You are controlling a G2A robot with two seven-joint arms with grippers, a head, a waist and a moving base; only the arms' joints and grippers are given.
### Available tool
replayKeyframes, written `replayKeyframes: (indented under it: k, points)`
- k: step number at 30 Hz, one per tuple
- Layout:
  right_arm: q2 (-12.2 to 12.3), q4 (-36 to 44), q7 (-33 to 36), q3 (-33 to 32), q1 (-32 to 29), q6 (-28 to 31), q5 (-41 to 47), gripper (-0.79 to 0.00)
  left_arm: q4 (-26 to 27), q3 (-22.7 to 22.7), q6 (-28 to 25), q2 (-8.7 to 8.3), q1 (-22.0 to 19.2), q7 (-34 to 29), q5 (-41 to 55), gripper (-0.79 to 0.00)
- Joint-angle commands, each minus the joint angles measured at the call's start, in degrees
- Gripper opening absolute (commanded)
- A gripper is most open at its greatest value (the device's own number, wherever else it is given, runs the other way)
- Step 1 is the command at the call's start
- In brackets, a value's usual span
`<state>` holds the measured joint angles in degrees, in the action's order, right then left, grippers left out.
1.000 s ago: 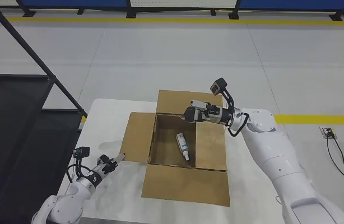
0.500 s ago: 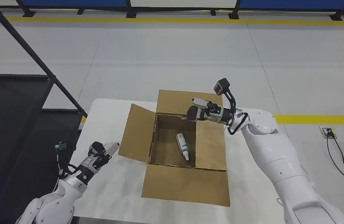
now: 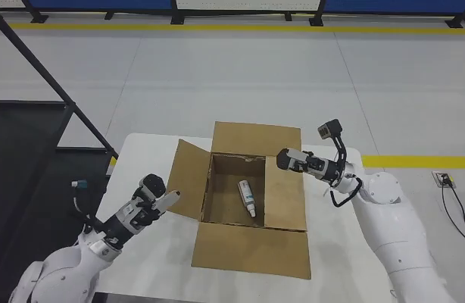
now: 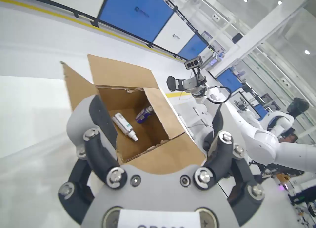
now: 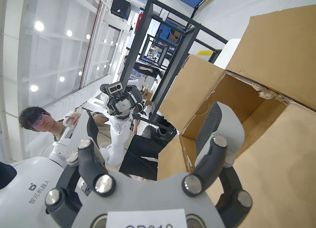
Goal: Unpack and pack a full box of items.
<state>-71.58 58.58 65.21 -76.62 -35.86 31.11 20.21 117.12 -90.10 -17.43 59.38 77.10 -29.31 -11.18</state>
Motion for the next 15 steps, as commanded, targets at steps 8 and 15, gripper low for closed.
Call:
replayKeyframes:
  k: [8,15]
  points:
    - [3.4,14.1,-6.0,-11.7,-15.2,-3.5,-3.9,0.0,-10.6,20.4,5.5,2.24,-18.5,-6.4,1.7,0.0]
    - [4.3,16.6,-7.4,-15.1,-20.0,-5.1,-3.5,0.0,-21.3,32.2,9.7,5.11,-29.5,-10.9,9.0,0.0]
